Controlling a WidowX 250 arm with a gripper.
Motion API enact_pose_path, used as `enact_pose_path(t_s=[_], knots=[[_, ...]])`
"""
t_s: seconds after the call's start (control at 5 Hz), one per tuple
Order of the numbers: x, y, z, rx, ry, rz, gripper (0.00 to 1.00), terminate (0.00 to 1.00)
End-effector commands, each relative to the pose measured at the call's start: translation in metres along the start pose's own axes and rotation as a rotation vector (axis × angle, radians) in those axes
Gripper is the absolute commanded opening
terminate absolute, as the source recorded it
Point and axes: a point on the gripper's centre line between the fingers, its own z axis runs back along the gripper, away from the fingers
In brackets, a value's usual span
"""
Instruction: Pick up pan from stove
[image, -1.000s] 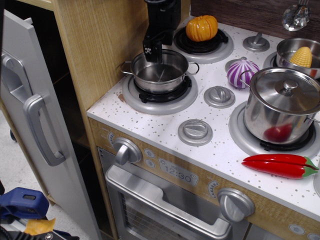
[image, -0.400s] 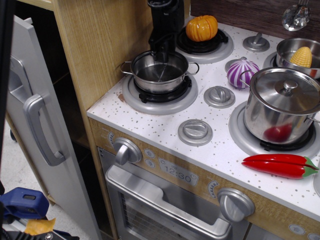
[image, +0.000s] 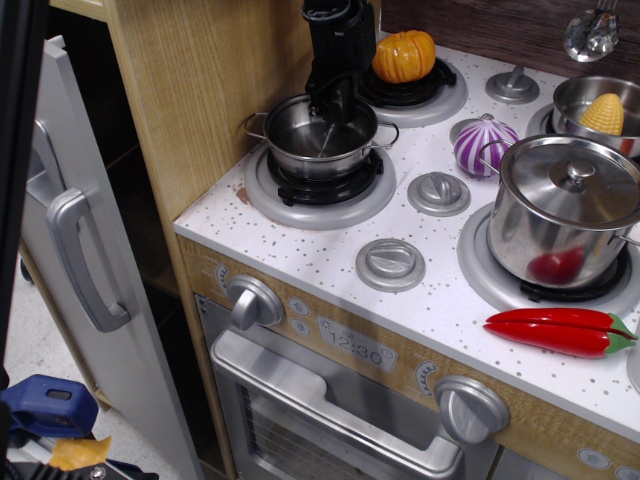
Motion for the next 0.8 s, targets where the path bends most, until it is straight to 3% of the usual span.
enact_pose_path(t_s=[0.0,0.2,0.6], knots=[[-0.022,0.014,0.045,0.066,0.068,0.032,0.0,0.0],[-0.02,0.012,0.062,0.057,0.11,0.036,0.0,0.0],[-0.012,0.013,0.086,0.0,0.103,0.058,0.0,0.0]])
